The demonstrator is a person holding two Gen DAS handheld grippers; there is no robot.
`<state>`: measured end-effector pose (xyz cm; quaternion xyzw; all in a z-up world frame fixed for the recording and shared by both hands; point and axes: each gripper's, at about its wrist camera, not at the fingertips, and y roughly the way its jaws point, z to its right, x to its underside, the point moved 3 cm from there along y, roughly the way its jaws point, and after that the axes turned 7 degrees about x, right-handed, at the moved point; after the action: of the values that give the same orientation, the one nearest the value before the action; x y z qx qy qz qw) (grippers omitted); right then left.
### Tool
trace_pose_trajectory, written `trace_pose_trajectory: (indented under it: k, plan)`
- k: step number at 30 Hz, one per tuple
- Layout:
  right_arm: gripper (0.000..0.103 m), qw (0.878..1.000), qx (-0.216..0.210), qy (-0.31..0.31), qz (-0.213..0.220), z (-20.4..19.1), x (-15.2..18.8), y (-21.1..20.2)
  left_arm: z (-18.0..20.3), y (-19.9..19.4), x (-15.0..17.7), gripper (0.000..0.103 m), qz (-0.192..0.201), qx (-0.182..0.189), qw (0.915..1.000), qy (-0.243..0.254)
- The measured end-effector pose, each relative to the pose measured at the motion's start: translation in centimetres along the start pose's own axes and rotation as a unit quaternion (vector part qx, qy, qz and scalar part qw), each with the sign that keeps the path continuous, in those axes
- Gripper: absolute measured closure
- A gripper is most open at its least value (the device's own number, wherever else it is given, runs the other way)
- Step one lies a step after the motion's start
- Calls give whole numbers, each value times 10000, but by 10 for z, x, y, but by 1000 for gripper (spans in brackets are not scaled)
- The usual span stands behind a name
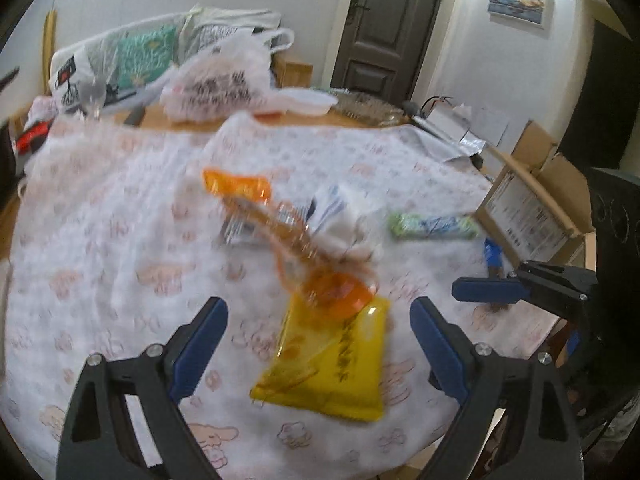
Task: Organize snacks
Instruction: 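Return the left tool to the pile while the right tool approaches the chocolate bar, then grasp the yellow cheese cracker pack with the left tool while the right tool grasps the chocolate bar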
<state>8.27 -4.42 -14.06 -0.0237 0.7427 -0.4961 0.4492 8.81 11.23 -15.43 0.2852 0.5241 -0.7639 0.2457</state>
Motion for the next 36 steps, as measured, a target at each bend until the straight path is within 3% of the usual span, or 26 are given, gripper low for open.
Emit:
trace_pose_trajectory:
  k: [4, 7, 9, 15, 18, 22, 26, 28, 30, 36]
  plan:
    - [30, 9996, 216, -69, -188, 0, 10, 18, -3, 12, 14, 16, -194, 225, 9995, -39]
    - [30, 9972, 730, 90, -97, 15, 19, 14, 1, 18, 20, 29, -303, 317, 9990, 46]
    - [30, 9947, 992, 261, 16, 24, 25, 6, 5, 21, 23, 31, -375, 348, 9986, 110]
    - [30, 9658, 2373, 995, 330, 61, 51, -17, 14, 30, 28, 32, -433, 2, 9980, 454]
    - [30, 9542, 2616, 1392, 408, 76, 60, -23, 18, 33, 30, 32, -436, -213, 9967, 654]
    - [32, 9413, 2991, 1478, 521, 86, 64, -25, 20, 34, 32, 34, -400, -327, 9959, 739]
    - [52, 9351, 3115, 1595, 552, 96, 63, -20, 20, 33, 32, 37, -376, -320, 9960, 748]
    - [71, 9327, 3188, 1593, 556, 97, 63, -18, 21, 33, 32, 37, -368, -249, 9963, 736]
    - [84, 9356, 3055, 1661, 617, 99, 63, -20, 23, 32, 32, 37, -364, -63, 9969, 692]
    - [87, 9673, 2221, 1095, 554, 77, 57, -14, 27, 31, 32, 37, -366, 31, 9969, 701]
